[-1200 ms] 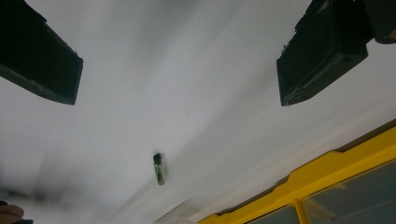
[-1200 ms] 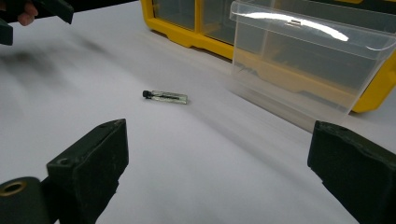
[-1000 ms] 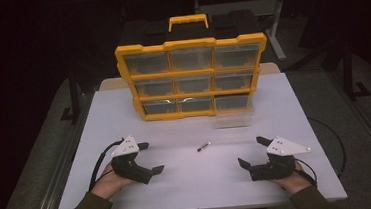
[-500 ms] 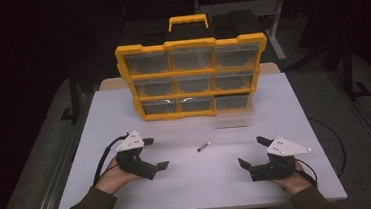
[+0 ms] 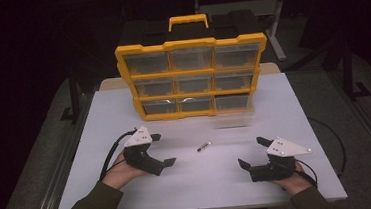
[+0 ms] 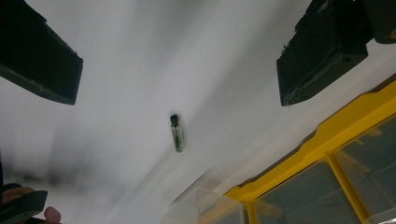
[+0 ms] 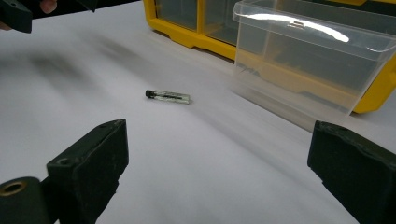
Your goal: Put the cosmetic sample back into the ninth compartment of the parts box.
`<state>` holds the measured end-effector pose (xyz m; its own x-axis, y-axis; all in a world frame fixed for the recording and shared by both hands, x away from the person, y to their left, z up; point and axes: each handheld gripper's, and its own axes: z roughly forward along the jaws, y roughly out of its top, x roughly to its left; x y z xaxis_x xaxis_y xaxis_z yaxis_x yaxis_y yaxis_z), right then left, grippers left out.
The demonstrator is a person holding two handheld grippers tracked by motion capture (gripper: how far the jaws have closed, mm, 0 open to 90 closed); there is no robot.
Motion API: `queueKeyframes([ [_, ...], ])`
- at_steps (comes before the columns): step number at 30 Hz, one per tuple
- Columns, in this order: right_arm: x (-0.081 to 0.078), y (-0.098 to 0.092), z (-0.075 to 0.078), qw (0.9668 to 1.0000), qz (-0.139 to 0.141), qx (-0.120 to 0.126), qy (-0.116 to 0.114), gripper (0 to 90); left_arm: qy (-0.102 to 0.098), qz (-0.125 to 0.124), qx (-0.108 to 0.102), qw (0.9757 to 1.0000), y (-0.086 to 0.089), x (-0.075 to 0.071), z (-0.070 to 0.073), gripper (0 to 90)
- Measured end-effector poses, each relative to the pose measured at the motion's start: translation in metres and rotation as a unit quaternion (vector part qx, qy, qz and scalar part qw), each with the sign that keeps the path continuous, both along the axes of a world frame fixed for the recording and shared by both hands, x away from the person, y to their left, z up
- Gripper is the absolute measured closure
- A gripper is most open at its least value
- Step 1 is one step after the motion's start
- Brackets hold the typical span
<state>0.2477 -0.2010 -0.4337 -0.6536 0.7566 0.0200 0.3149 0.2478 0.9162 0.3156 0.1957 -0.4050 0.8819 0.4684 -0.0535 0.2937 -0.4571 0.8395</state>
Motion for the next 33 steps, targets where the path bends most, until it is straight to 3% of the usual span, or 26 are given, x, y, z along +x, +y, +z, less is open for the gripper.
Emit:
queueKeyframes([
  [23, 0.000, 0.001, -0.001, 1.0000, 0.001, -0.005, -0.003, 4.4, -0.004, -0.023, 0.004, 0.9997, -0.024, 0.011, 0.003, 0.0],
  [33, -0.001, 0.001, 0.000, 1.0000, 0.002, -0.004, 0.000, 4.5, -0.001, -0.029, -0.004, 0.9996, -0.036, 0.015, 0.005, 0.0],
])
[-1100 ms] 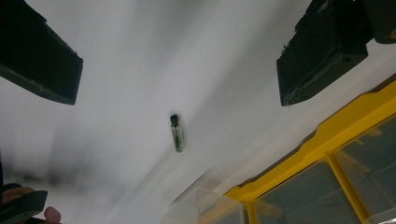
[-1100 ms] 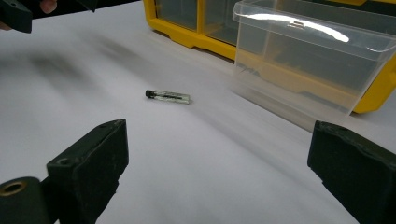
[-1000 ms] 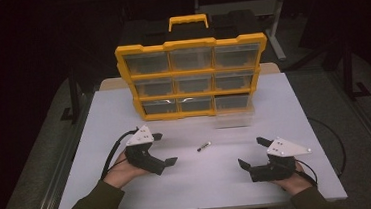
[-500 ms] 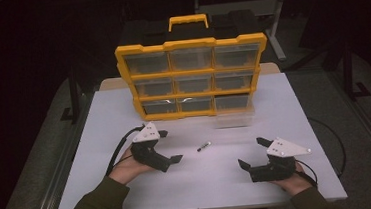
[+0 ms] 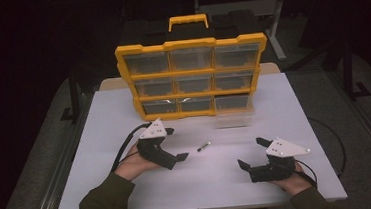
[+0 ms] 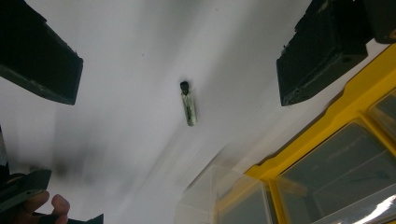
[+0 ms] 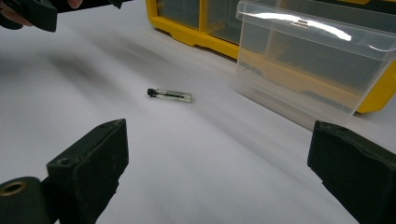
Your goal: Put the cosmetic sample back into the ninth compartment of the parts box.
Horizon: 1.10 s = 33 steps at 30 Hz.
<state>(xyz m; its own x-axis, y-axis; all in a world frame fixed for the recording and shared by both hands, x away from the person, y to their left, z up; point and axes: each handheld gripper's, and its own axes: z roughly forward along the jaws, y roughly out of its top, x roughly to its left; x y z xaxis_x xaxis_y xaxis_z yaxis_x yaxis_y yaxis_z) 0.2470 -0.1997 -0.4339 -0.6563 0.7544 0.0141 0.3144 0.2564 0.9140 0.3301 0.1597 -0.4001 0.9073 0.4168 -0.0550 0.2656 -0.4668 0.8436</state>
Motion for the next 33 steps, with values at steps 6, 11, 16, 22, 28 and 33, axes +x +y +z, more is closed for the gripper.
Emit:
queueKeyframes([
  [6, 0.000, 0.000, 0.000, 1.0000, 0.001, 0.000, 0.001, 4.4, 0.003, -0.006, 0.003, 1.0000, -0.009, 0.005, -0.001, 0.0],
  [11, 0.001, 0.000, 0.000, 1.0000, 0.004, -0.003, -0.008, 4.4, 0.005, -0.010, 0.005, 0.9999, -0.017, 0.009, -0.002, 0.0],
  [16, 0.001, 0.000, 0.000, 1.0000, 0.005, -0.002, -0.006, 4.4, 0.001, -0.021, 0.018, 0.9996, -0.023, 0.013, -0.002, 0.0],
  [22, 0.000, 0.000, 0.000, 1.0000, 0.005, -0.001, -0.004, 4.4, 0.003, -0.023, 0.018, 0.9996, -0.030, 0.018, -0.003, 0.0],
  [28, 0.000, 0.000, 0.000, 1.0000, 0.006, -0.001, -0.003, 4.5, 0.007, -0.023, 0.013, 0.9996, -0.040, 0.022, -0.006, 0.0],
  [33, 0.000, 0.000, -0.001, 1.0000, 0.006, 0.000, -0.001, 4.4, 0.011, -0.025, 0.015, 0.9995, -0.047, 0.024, -0.007, 0.0],
])
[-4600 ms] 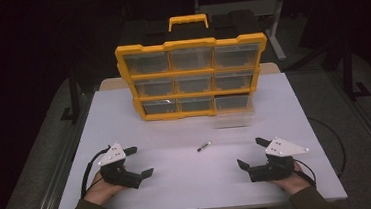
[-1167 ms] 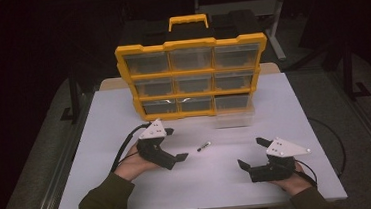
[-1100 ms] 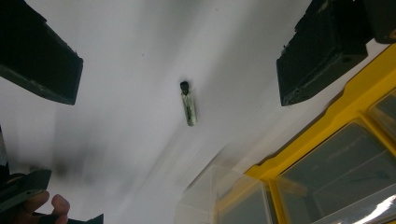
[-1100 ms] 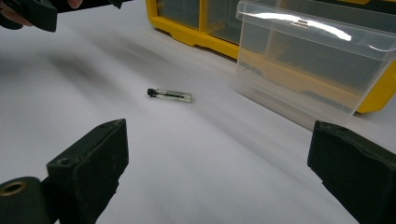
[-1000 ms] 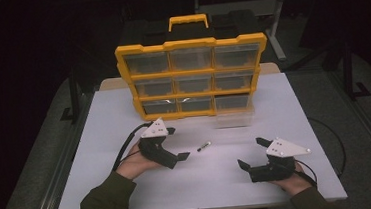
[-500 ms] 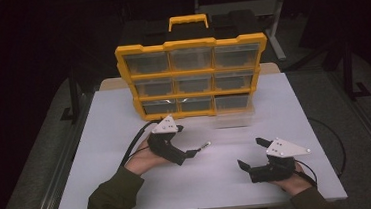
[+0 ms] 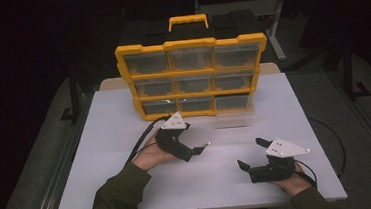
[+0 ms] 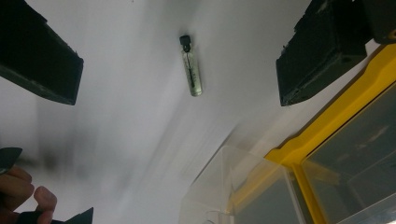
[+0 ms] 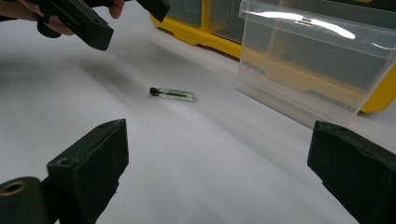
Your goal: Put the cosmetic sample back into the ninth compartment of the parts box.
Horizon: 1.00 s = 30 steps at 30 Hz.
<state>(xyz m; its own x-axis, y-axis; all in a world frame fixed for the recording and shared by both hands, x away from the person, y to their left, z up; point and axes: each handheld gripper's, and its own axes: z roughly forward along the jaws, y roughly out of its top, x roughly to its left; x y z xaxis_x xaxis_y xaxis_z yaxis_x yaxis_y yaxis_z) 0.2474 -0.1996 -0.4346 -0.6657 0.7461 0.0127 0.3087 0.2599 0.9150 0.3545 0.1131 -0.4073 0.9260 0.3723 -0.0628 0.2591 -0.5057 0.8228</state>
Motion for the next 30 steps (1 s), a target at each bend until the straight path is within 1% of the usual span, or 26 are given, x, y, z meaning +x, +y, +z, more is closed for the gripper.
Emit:
queueKeyframes([
  [7, 0.000, 0.000, 0.000, 1.0000, 0.000, 0.000, 0.000, 4.4, 0.002, -0.009, 0.002, 1.0000, -0.011, 0.004, -0.002, 0.1],
  [9, 0.000, 0.000, 0.000, 1.0000, 0.000, 0.000, 0.000, 4.5, 0.000, -0.014, 0.006, 0.9999, -0.014, 0.005, -0.003, 0.6],
  [10, 0.000, 0.000, 0.000, 1.0000, 0.001, 0.000, 0.000, 4.4, 0.001, -0.013, 0.004, 0.9999, -0.016, 0.006, -0.004, 0.6],
  [12, 0.000, 0.000, 0.000, 1.0000, 0.001, 0.000, 0.000, 4.4, 0.002, -0.018, 0.006, 0.9998, -0.018, 0.007, -0.005, 4.9],
  [13, 0.000, 0.000, 0.000, 1.0000, 0.002, 0.000, 0.001, 4.4, 0.006, -0.017, 0.003, 0.9998, -0.020, 0.007, -0.006, 4.9],
  [14, 0.000, 0.000, 0.000, 1.0000, 0.002, 0.000, 0.000, 4.5, 0.006, -0.020, 0.008, 0.9997, -0.021, 0.007, -0.007, 4.9],
  [18, 0.000, 0.000, 0.000, 1.0000, 0.001, 0.001, 0.001, 4.4, 0.011, -0.019, 0.011, 0.9997, -0.026, 0.010, -0.010, 5.1],
  [19, 0.000, 0.000, 0.000, 1.0000, 0.001, 0.001, 0.001, 4.4, 0.013, -0.017, 0.008, 0.9997, -0.027, 0.011, -0.010, 5.1],
  [20, 0.000, 0.000, 0.000, 1.0000, 0.001, 0.001, 0.001, 4.4, 0.010, -0.024, 0.024, 0.9994, -0.027, 0.013, -0.010, 5.3],
  [22, 0.000, 0.000, 0.000, 1.0000, 0.002, 0.001, 0.000, 4.4, 0.008, -0.023, 0.027, 0.9993, -0.029, 0.014, -0.011, 5.5],
  [24, 0.000, 0.000, 0.000, 1.0000, 0.001, 0.002, 0.001, 4.4, 0.010, -0.021, 0.028, 0.9993, -0.029, 0.015, -0.012, 5.5],
  [26, 0.000, 0.000, -0.001, 1.0000, 0.001, 0.003, 0.002, 4.4, 0.018, -0.014, 0.029, 0.9993, -0.030, 0.016, -0.015, 5.9],
  [27, 0.000, 0.000, -0.001, 1.0000, 0.001, 0.002, 0.002, 4.4, 0.021, -0.015, 0.033, 0.9991, -0.030, 0.017, -0.016, 6.1],
  [28, 0.000, 0.000, -0.001, 1.0000, 0.001, 0.001, 0.002, 4.4, 0.026, -0.010, 0.028, 0.9992, -0.031, 0.016, -0.018, 6.1],
  [29, 0.000, 0.000, -0.001, 1.0000, 0.001, 0.001, 0.003, 4.5, 0.029, -0.007, 0.036, 0.9989, -0.031, 0.016, -0.019, 6.2],
  [30, 0.000, 0.000, -0.001, 1.0000, 0.002, 0.001, 0.002, 4.4, 0.032, -0.010, 0.041, 0.9986, -0.031, 0.017, -0.021, 6.2],
])
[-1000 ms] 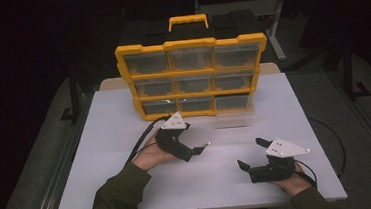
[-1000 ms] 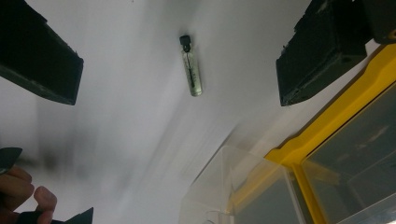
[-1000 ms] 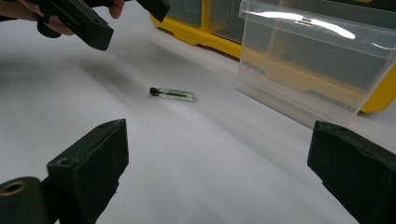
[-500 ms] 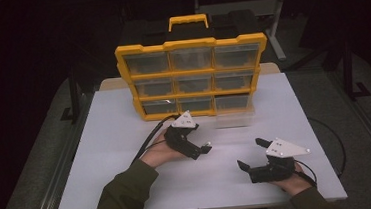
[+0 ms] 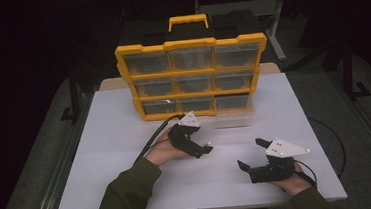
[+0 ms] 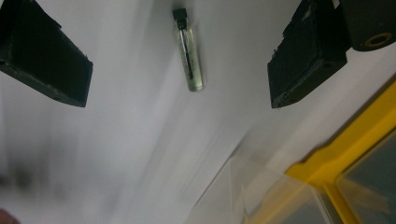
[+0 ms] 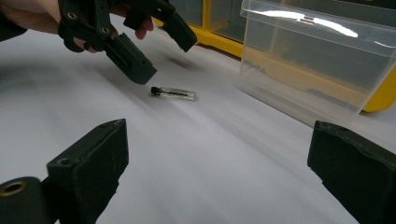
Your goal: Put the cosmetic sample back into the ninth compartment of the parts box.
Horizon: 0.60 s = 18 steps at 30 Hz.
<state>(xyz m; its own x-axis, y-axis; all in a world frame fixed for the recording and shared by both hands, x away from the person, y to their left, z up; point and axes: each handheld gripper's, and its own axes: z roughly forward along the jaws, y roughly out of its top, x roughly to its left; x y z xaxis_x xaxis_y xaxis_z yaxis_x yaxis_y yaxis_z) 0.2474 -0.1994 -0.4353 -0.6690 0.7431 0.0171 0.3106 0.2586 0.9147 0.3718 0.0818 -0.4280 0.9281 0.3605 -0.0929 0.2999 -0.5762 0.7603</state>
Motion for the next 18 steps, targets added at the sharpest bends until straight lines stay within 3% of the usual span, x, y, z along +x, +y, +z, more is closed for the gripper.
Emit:
queueKeyframes([
  [10, 0.0002, -0.0003, -0.0002, 1.0000, -0.001, -0.001, 0.001, 4.6, 0.003, 0.002, 0.026, 0.9997, -0.0001, 0.0021, -0.0060, 7.8],
  [11, 0.0001, -0.0002, -0.0001, 1.0000, -0.002, -0.001, 0.001, 4.6, -0.001, -0.006, 0.038, 0.9992, 0.0009, 0.0032, -0.0054, 8.3],
  [14, 0.0001, -0.0003, 0.0000, 1.0000, -0.002, 0.000, 0.000, 4.7, 0.001, -0.001, 0.038, 0.9993, -0.0011, 0.0014, -0.0077, 9.5],
  [16, 0.0002, -0.0003, -0.0001, 1.0000, -0.002, 0.000, 0.000, 4.7, 0.001, -0.007, 0.057, 0.9984, 0.0003, 0.0017, -0.0076, 9.7],
  [18, 0.0001, -0.0003, -0.0001, 1.0000, -0.002, -0.001, 0.000, 4.8, 0.001, -0.008, 0.062, 0.9981, 0.0002, 0.0014, -0.0083, 10.0],
])
